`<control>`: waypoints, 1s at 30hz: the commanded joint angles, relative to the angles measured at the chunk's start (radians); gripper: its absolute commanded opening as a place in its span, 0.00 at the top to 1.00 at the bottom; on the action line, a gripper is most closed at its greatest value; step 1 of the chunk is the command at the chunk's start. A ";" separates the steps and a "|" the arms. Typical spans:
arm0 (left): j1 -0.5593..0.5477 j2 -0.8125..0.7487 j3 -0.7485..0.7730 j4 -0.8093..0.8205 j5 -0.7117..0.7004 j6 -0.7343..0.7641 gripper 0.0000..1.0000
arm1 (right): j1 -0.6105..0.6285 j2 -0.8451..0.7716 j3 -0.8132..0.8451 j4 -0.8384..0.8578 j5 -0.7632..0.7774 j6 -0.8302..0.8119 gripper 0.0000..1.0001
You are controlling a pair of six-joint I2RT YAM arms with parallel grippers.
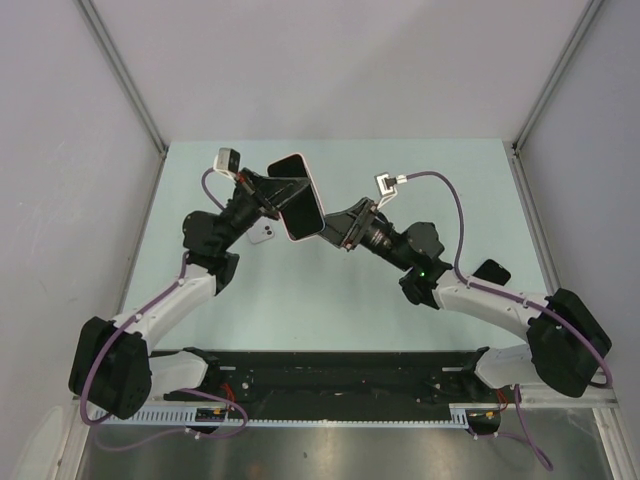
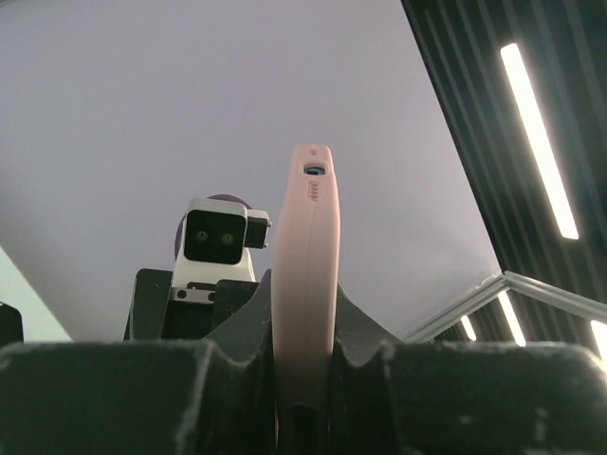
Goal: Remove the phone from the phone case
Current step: Remove the phone case from the phone.
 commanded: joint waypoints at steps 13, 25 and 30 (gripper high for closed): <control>-0.127 0.044 0.001 0.171 0.078 -0.084 1.00 | 0.077 0.103 0.094 -0.326 -0.171 -0.120 1.00; -0.108 -0.022 0.013 -0.222 0.049 0.161 0.13 | 0.024 -0.218 0.061 -0.792 0.156 -0.273 1.00; -0.108 -0.019 0.047 -0.355 0.043 0.229 0.00 | 0.016 -0.318 0.042 -0.924 0.329 -0.319 1.00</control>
